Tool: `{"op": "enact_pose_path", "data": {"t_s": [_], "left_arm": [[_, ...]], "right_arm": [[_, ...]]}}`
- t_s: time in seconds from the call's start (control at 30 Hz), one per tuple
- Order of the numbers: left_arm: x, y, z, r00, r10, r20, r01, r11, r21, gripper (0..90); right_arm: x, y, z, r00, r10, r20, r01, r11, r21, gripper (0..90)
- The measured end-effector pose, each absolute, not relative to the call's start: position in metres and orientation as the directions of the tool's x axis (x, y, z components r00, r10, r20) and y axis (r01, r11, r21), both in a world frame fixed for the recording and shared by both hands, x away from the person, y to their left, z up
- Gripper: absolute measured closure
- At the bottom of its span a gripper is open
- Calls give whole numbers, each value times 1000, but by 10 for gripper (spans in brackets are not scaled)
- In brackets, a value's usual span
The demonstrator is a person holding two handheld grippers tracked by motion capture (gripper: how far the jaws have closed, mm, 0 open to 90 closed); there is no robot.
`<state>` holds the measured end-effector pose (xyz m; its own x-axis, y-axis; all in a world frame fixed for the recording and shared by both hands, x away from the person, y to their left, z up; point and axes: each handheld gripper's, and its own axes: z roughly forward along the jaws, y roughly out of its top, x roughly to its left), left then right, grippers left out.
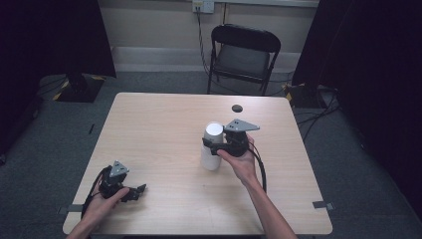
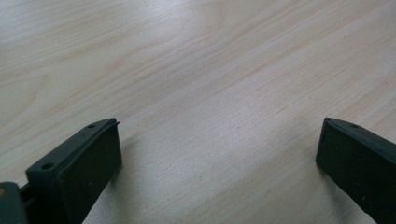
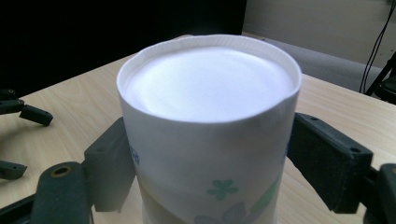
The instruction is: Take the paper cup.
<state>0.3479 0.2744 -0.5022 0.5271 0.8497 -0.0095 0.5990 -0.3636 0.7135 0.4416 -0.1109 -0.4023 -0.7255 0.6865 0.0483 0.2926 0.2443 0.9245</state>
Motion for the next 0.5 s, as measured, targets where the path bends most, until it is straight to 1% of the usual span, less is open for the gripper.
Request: {"op": "enact_pose_path", "data": {"t_s": [0.17, 0.3, 0.4, 0.5], "left_arm": [[348, 274, -502, 527, 850, -8, 598, -364, 714, 0], [348, 274, -502, 527, 850, -10, 599, -363, 714, 0], [348, 274, -502, 527, 850, -10, 599, -363, 714, 0], [348, 274, -502, 528, 849, -9, 599, -364, 713, 0]], "right_arm": [[442, -115, -403, -723, 687, 70, 306, 227, 925, 202], [442, -115, -404, -727, 684, 65, 301, 231, 925, 231], [441, -113, -405, -735, 675, 65, 295, 232, 927, 284], [441, -112, -404, -732, 678, 62, 294, 232, 927, 287]]}}
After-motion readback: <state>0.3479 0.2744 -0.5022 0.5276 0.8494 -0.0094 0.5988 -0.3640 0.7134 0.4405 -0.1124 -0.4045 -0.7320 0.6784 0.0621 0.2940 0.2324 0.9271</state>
